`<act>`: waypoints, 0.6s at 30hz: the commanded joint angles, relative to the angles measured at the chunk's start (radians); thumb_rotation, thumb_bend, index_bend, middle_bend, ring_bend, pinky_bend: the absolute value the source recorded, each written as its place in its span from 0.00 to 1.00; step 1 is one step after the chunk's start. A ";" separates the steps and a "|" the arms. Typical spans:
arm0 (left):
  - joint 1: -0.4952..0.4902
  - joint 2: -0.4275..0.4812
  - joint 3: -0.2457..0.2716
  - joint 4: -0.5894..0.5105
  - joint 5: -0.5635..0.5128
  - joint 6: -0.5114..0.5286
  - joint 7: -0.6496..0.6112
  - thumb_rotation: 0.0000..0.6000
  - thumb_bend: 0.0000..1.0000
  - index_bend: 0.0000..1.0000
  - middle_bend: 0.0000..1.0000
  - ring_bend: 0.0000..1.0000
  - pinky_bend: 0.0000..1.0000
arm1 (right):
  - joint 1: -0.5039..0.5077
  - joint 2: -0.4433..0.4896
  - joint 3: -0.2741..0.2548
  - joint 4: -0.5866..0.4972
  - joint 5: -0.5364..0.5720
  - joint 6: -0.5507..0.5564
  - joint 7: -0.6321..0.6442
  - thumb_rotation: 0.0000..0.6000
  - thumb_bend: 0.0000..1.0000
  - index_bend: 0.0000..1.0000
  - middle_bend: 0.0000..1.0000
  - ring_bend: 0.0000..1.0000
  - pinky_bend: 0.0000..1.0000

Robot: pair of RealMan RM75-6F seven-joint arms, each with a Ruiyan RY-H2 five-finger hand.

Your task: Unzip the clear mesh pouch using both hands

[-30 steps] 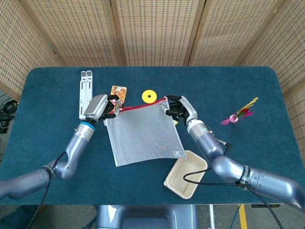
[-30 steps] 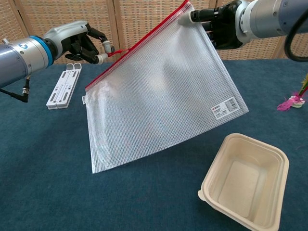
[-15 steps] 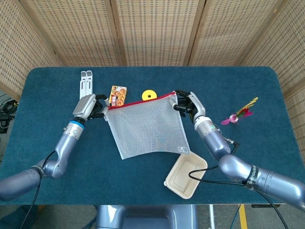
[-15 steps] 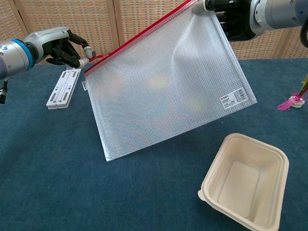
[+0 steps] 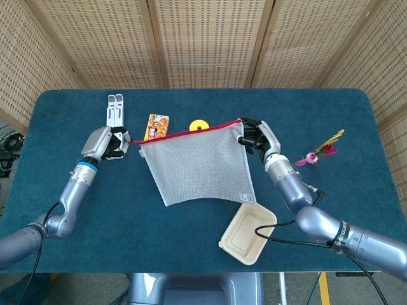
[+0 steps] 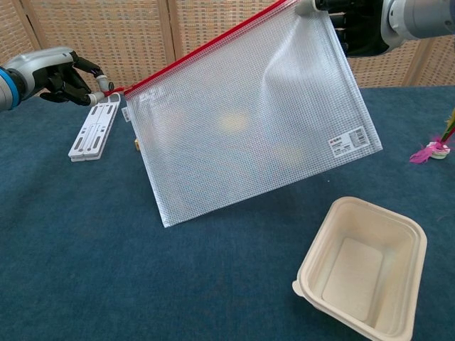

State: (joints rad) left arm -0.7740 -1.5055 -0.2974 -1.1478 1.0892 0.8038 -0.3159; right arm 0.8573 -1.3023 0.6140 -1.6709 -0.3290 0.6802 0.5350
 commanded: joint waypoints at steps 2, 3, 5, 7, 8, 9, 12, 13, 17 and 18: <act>0.002 -0.007 0.000 0.009 0.015 0.000 -0.017 1.00 0.57 0.85 1.00 0.96 1.00 | 0.003 -0.002 -0.004 -0.002 0.002 0.002 -0.006 1.00 0.76 0.68 0.92 0.92 0.97; 0.002 -0.008 -0.001 0.008 0.019 -0.001 -0.022 1.00 0.55 0.82 1.00 0.96 1.00 | 0.004 -0.003 -0.006 -0.001 0.002 0.001 -0.009 1.00 0.76 0.67 0.92 0.92 0.97; 0.002 -0.007 -0.003 0.005 0.028 -0.003 -0.036 1.00 0.38 0.61 1.00 0.96 1.00 | 0.008 -0.002 -0.021 0.004 -0.010 -0.006 -0.028 1.00 0.68 0.62 0.92 0.92 0.97; 0.003 -0.004 -0.002 0.003 0.040 -0.002 -0.049 1.00 0.12 0.24 1.00 0.96 1.00 | 0.014 0.000 -0.046 0.010 -0.032 -0.006 -0.062 1.00 0.49 0.45 0.91 0.92 0.97; 0.004 -0.002 -0.002 0.002 0.045 0.000 -0.053 1.00 0.03 0.08 1.00 0.96 1.00 | 0.018 0.001 -0.058 0.013 -0.044 -0.003 -0.080 1.00 0.38 0.34 0.91 0.92 0.97; 0.005 -0.001 0.000 0.001 0.051 0.002 -0.054 1.00 0.00 0.01 1.00 0.96 1.00 | 0.020 0.001 -0.070 0.015 -0.054 0.001 -0.097 1.00 0.27 0.21 0.91 0.91 0.97; 0.010 0.010 0.006 -0.008 0.063 0.012 -0.044 1.00 0.00 0.00 1.00 0.96 1.00 | 0.029 0.002 -0.111 0.020 -0.085 0.037 -0.160 1.00 0.10 0.02 0.90 0.91 0.97; 0.013 0.015 0.007 -0.014 0.065 0.018 -0.038 1.00 0.00 0.00 1.00 0.96 1.00 | 0.031 0.002 -0.127 0.021 -0.100 0.058 -0.186 1.00 0.07 0.01 0.90 0.91 0.97; 0.037 0.057 0.008 -0.068 0.066 0.051 -0.014 1.00 0.00 0.00 0.98 0.96 1.00 | 0.009 0.006 -0.200 0.008 -0.208 0.167 -0.293 1.00 0.01 0.00 0.88 0.90 0.97; 0.045 0.071 0.010 -0.087 0.063 0.056 -0.005 1.00 0.00 0.00 0.97 0.95 1.00 | -0.006 0.003 -0.216 0.004 -0.248 0.203 -0.309 1.00 0.01 0.00 0.88 0.90 0.96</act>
State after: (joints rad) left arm -0.7443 -1.4589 -0.2898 -1.2055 1.1541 0.8444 -0.3362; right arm 0.8758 -1.2997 0.4544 -1.6570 -0.4847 0.7957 0.2893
